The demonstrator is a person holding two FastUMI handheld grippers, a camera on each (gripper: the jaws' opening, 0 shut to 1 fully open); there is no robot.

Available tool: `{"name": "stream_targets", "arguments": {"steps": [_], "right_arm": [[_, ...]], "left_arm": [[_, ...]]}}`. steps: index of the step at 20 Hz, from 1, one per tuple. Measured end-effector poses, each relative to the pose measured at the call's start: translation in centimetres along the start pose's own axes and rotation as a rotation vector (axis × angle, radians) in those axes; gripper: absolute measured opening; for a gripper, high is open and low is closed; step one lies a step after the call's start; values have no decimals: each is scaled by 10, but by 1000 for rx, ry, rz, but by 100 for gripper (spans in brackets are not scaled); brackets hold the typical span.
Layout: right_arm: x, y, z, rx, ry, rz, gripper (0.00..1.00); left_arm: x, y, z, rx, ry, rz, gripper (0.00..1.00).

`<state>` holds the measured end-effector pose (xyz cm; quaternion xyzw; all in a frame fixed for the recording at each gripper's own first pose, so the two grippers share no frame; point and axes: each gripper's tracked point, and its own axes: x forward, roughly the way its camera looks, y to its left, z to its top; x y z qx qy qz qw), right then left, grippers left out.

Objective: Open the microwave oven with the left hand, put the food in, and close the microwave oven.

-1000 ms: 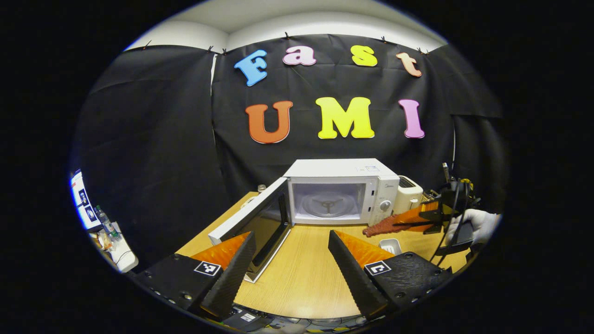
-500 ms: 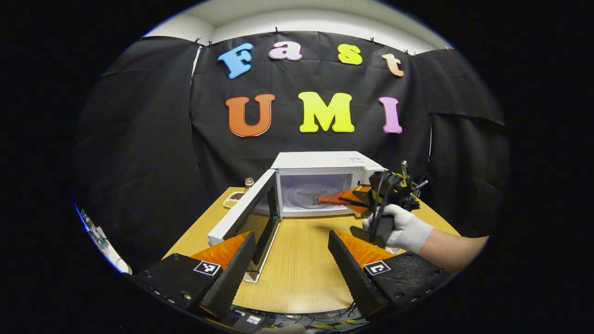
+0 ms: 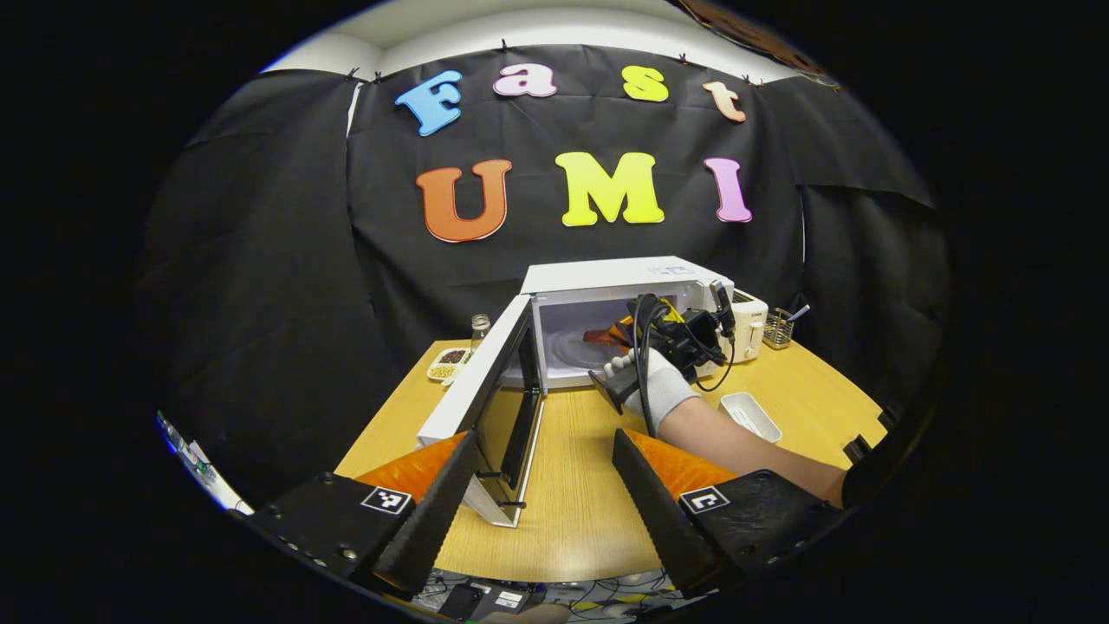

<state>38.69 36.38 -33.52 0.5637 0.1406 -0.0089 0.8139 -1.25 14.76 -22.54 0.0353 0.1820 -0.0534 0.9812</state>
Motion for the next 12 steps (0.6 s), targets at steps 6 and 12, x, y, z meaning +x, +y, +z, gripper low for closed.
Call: {"name": "stream_targets", "arguments": {"steps": [6, 12], "right_arm": [[36, -3, -14, -78, -64, -35, 17], [44, -25, -13, -128, -81, -70, 18]], "left_arm": [[9, 6, 9, 19, -1, -30, 96], [11, 6, 7, 14, 2, -49, 96]]}}
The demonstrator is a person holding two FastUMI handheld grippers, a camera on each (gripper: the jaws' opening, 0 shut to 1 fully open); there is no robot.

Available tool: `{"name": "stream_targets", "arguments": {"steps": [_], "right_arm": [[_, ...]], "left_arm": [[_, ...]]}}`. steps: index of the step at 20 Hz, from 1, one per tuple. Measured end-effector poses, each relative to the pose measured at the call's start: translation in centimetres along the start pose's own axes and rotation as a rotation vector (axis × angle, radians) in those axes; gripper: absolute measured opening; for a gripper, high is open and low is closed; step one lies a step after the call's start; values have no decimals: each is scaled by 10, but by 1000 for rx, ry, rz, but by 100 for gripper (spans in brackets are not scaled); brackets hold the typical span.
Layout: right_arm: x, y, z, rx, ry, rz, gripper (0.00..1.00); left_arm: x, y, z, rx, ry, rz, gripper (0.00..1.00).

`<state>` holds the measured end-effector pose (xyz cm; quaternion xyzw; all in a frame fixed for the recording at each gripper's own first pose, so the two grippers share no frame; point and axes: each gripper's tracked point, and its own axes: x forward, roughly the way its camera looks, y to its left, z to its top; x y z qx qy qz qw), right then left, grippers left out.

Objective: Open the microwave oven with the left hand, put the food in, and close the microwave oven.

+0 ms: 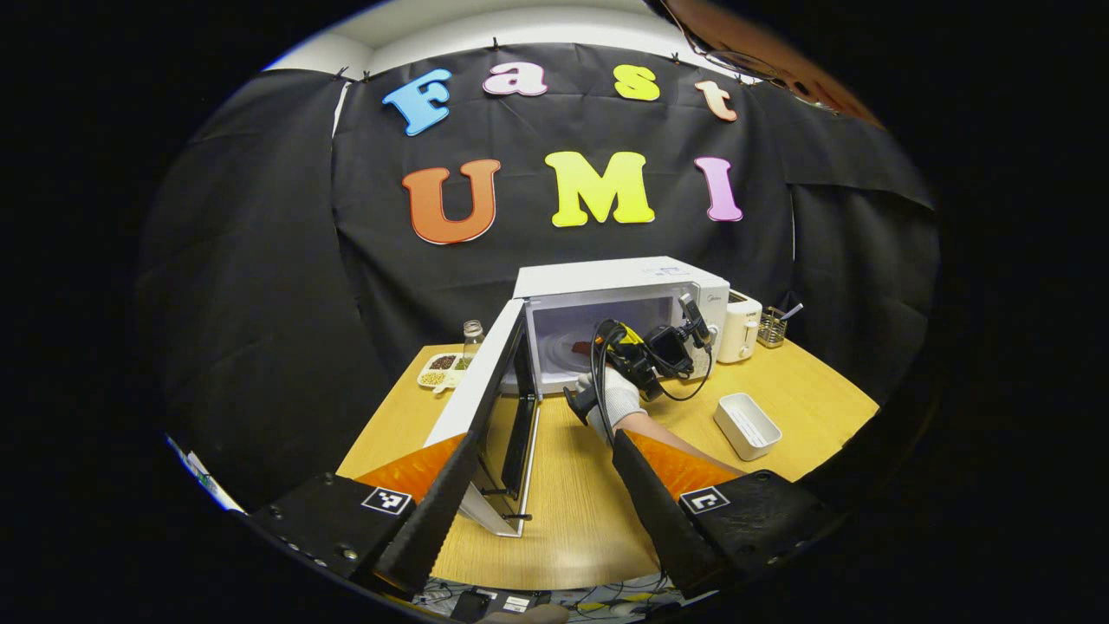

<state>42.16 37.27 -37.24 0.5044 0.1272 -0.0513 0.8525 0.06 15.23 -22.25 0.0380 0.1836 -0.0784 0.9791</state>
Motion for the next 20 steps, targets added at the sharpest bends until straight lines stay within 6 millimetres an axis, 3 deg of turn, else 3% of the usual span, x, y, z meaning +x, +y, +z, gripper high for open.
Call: {"name": "stream_targets", "arguments": {"steps": [1, 2, 3, 4, 5, 6, 7, 8, 11, 16, 17, 18, 20], "right_arm": [[0, -7, 1, -45, -1, -27, 10], [-2, -6, 4, -99, -13, -39, 24], [-6, -7, 8, -144, -21, -54, 17], [-7, -5, 11, -187, -26, -55, 22], [-10, -1, 14, -231, -36, -52, 45], [-11, 2, 18, -260, -51, -53, 51], [-12, 1, 19, -289, -46, -54, 49], [-13, 3, 17, -300, -33, -55, 68], [-17, -8, 18, -339, -13, -84, 81], [-19, -5, 16, -429, 4, -70, 88], [-18, 0, 12, -484, 21, -51, 74], [-19, 8, 9, -497, 28, -30, 88], [-23, 9, 8, -535, 23, -39, 88]], "left_arm": [[1, 1, 0, -3, 0, -3, 96], [1, 0, 0, -14, 1, -15, 96], [1, -2, 3, -25, -4, -22, 96], [3, -3, 5, -31, -8, -25, 96], [4, -4, 5, -35, -8, -29, 96], [4, -6, 7, -37, -13, -38, 96], [5, -8, 7, -34, -14, -42, 96], [6, -9, 6, -29, -16, -41, 96], [6, -12, 7, -30, -16, -47, 96], [5, -13, 7, -23, -19, -44, 96], [4, -15, 7, -22, -24, -43, 96], [4, -17, 7, -23, -22, -42, 96], [4, -21, 5, -31, -15, -45, 96]]}}
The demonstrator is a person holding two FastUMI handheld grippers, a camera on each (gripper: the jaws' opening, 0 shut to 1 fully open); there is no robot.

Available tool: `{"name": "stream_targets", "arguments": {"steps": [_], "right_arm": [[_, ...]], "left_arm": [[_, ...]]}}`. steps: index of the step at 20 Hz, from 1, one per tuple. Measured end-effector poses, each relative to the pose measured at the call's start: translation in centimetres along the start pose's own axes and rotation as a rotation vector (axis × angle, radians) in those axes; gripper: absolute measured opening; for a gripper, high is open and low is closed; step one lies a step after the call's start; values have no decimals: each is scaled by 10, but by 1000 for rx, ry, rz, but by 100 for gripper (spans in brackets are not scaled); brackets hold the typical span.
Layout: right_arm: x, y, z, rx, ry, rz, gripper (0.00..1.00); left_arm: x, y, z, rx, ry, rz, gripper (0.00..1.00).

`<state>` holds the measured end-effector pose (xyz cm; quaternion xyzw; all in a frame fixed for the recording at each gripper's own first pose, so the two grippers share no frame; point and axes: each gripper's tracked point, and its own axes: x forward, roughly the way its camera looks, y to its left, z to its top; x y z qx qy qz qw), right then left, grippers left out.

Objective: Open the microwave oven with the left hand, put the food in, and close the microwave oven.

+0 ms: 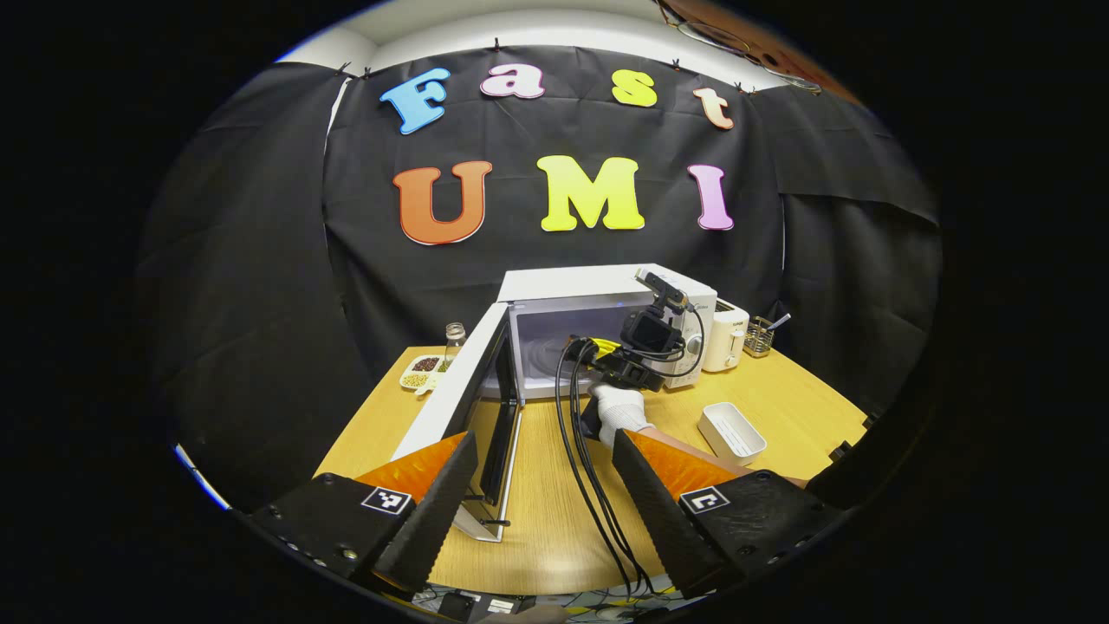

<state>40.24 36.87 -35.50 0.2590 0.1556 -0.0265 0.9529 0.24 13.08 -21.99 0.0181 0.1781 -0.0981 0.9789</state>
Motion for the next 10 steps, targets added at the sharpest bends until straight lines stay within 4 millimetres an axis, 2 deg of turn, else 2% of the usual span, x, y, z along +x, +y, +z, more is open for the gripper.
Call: {"name": "stream_targets", "arguments": {"steps": [3, 6, 8, 10], "right_arm": [[-5, -14, -2, -13, 4, -28, 90], [-9, -18, 0, 6, 17, -29, 90], [-20, -15, 5, 7, 23, -12, 90], [-41, -14, 12, 10, 37, 5, 90]], "left_arm": [[-2, -4, 6, -2, -14, -4, 97], [-3, -6, 12, 2, -33, -2, 96], [-4, -5, 15, 5, -39, 6, 96], [-8, -2, 24, 5, -63, 18, 96]]}}
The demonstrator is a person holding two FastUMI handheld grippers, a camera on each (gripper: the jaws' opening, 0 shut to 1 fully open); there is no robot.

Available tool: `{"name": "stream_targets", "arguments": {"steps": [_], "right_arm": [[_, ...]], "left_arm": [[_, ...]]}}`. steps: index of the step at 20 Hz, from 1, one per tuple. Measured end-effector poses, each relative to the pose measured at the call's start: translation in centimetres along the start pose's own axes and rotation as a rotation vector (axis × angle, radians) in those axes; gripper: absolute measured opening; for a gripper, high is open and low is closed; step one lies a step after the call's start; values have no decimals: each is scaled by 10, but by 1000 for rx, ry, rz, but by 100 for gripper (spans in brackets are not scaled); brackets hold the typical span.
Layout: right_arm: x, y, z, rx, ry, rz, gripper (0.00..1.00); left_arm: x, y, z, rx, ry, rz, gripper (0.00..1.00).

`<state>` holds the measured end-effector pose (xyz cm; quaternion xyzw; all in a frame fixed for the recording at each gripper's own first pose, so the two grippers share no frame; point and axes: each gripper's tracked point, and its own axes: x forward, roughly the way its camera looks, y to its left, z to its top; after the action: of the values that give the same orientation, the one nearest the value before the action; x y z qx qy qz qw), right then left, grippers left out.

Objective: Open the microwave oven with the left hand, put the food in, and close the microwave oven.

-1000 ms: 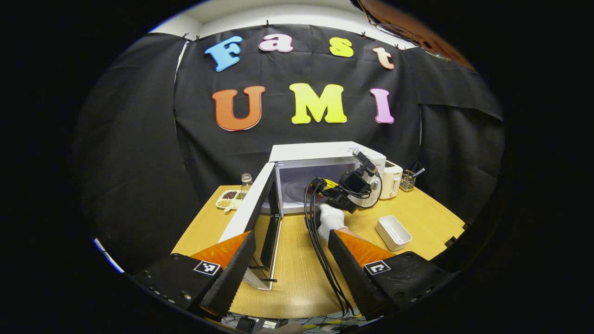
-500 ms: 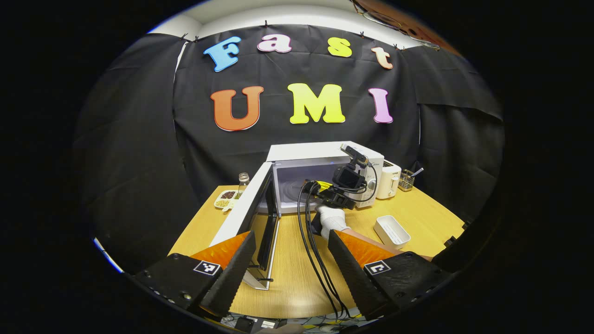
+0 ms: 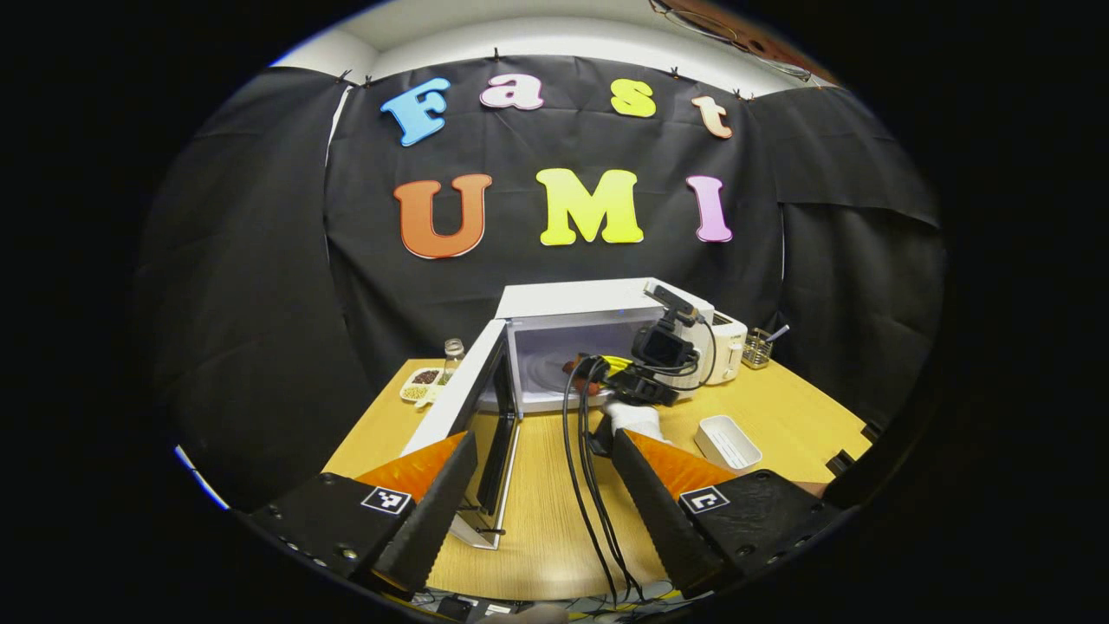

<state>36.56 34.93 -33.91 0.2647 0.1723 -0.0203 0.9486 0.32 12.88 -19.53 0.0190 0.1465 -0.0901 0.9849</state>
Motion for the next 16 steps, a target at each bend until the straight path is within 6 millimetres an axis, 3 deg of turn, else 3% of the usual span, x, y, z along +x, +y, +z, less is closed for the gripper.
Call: {"name": "stream_targets", "arguments": {"steps": [1, 2, 3, 4, 5, 9, 13, 14, 15, 16], "right_arm": [[-14, 1, 5, -4, 8, 7, 80], [-31, 0, 11, -18, 18, 14, 81], [-47, -1, 18, -33, 29, 16, 92], [-66, -5, 24, -55, 39, 7, 82], [-84, -8, 32, -93, 42, 7, 94], [-166, -32, 79, -212, 38, -15, 95], [-231, -73, 135, -263, -3, -57, 100], [-246, -83, 148, -277, -12, -63, 89], [-261, -95, 162, -297, -25, -82, 100], [-277, -106, 176, -321, -37, -99, 100]], "left_arm": [[-1, 1, 5, 0, -5, 2, 97], [-3, 3, 11, 4, -19, 10, 97], [-6, 6, 17, 7, -31, 15, 97], [-8, 11, 21, 11, -43, 23, 96], [-11, 16, 25, 12, -44, 31, 96], [-26, 38, 39, 18, -81, 63, 96], [-35, 75, 35, 16, -98, 144, 96], [-37, 84, 32, 17, -104, 168, 96], [-38, 95, 32, 22, -113, 187, 96], [-39, 105, 30, 25, -118, 208, 96]]}}
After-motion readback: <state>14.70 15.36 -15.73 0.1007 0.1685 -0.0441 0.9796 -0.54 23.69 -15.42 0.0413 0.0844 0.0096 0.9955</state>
